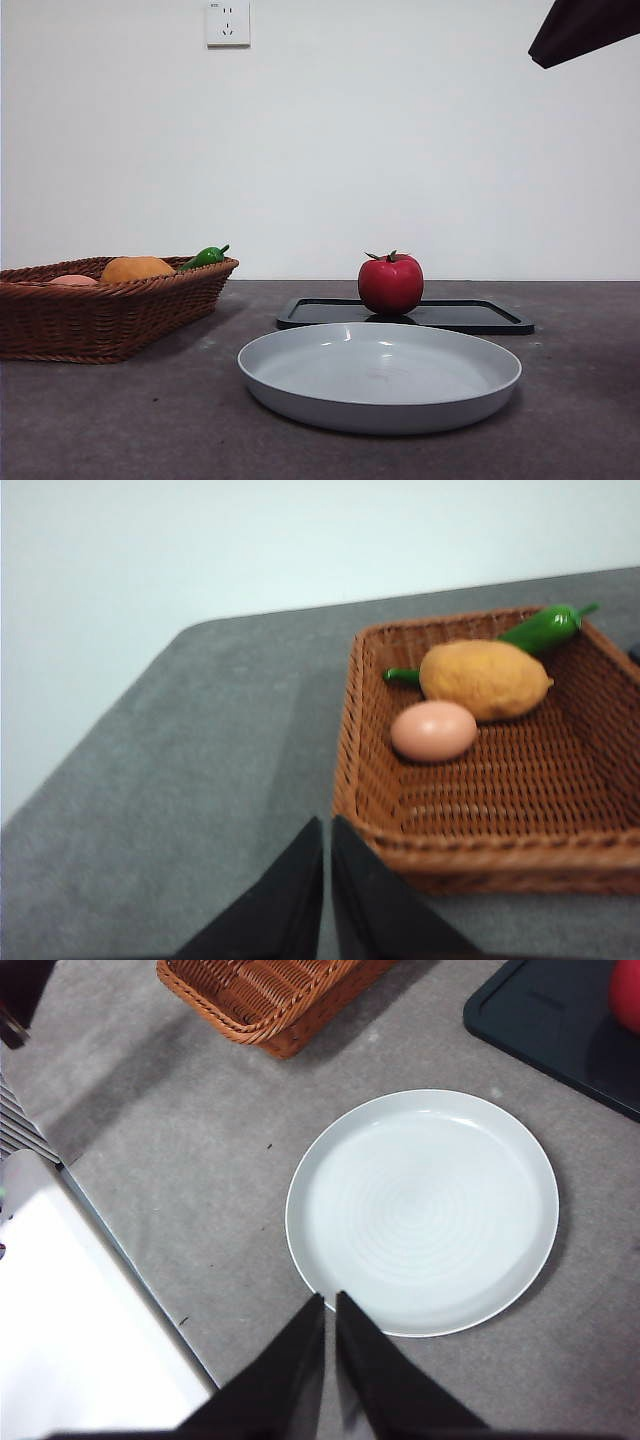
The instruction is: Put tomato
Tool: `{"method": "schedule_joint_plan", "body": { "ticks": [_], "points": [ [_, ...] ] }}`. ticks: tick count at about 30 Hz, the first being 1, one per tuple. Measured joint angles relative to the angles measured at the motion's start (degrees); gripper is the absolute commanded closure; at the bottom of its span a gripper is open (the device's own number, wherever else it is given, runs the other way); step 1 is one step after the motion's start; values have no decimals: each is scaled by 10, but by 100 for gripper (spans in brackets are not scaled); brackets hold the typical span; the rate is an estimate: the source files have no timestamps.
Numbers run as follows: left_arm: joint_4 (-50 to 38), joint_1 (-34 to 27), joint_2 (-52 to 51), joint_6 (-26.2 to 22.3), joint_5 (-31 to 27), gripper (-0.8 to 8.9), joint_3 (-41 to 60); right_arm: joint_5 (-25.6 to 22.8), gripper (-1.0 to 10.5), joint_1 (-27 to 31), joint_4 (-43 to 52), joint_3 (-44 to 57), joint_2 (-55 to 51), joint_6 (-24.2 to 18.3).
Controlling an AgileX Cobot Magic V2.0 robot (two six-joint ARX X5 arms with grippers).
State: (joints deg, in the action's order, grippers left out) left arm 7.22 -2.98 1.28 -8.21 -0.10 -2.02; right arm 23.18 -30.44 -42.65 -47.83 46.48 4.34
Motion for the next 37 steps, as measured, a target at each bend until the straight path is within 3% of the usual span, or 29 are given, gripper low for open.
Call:
{"method": "schedule_joint_plan", "body": {
  "ticks": [18, 37],
  "points": [
    [33, 0, -10, 30, 0, 801, 2, 0, 941, 0, 0, 0, 0, 0],
    [33, 0, -10, 30, 0, 801, 2, 0, 941, 0, 0, 0, 0, -1]
  ]
}}
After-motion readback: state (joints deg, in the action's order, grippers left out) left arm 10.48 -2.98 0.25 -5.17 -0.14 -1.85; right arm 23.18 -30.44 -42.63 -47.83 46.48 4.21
